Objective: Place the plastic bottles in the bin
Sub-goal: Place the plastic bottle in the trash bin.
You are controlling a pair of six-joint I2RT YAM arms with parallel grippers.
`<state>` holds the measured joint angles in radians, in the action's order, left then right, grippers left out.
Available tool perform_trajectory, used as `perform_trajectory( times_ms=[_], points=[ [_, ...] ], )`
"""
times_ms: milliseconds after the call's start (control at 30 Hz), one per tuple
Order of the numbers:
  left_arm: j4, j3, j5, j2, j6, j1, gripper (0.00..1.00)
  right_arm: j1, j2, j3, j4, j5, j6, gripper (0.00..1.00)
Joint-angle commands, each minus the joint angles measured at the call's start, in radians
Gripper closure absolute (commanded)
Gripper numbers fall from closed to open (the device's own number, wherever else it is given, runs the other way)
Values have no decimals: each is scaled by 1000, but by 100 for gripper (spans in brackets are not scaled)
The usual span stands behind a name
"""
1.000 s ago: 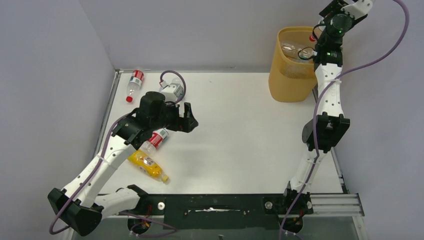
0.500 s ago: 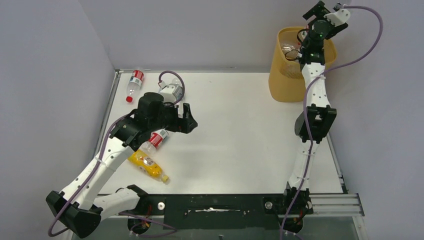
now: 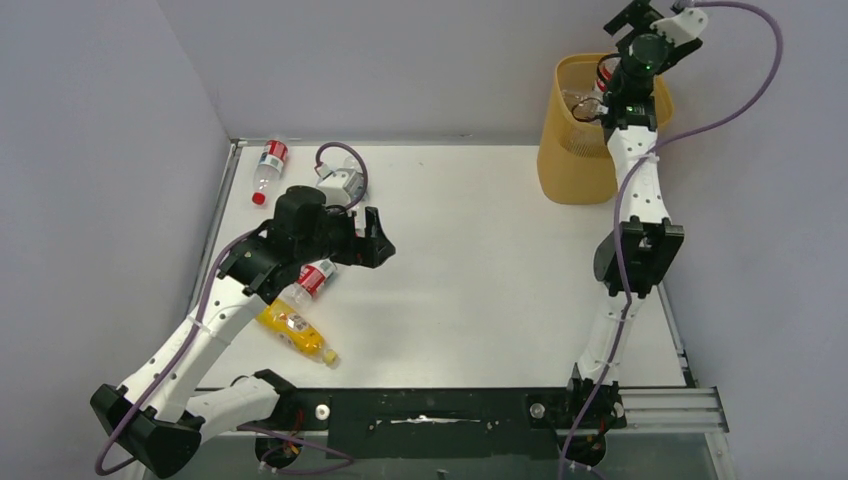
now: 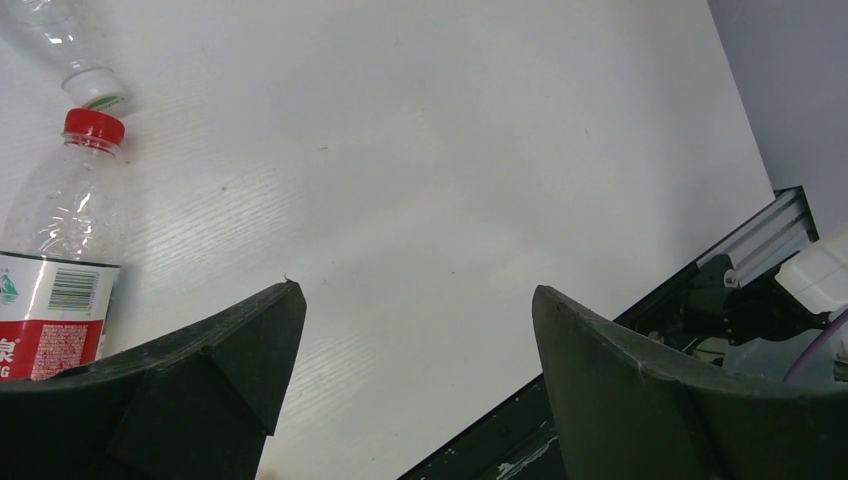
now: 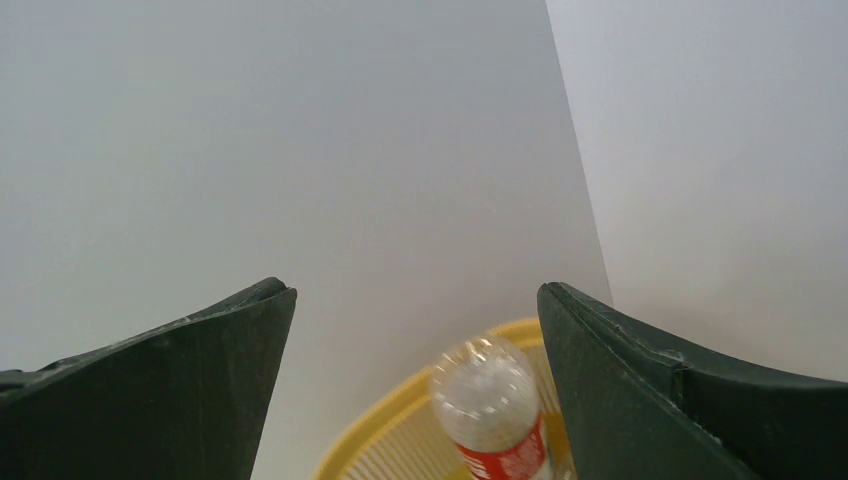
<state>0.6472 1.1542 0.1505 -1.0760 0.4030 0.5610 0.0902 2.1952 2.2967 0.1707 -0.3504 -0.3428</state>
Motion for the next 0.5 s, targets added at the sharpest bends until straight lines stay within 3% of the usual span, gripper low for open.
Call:
perform_trajectory(
  times_ms=[0, 200, 467],
  points=[
    [-34, 8, 21, 26, 8, -4, 15, -45, -232, 44, 113, 13, 75, 2],
    [-12, 18, -2, 28, 20, -4, 15, -112, -374, -60, 77, 17, 115, 2],
    [58, 18, -74, 35, 79, -8, 14, -284, -604, -328, -7, 88, 151, 2]
  ],
)
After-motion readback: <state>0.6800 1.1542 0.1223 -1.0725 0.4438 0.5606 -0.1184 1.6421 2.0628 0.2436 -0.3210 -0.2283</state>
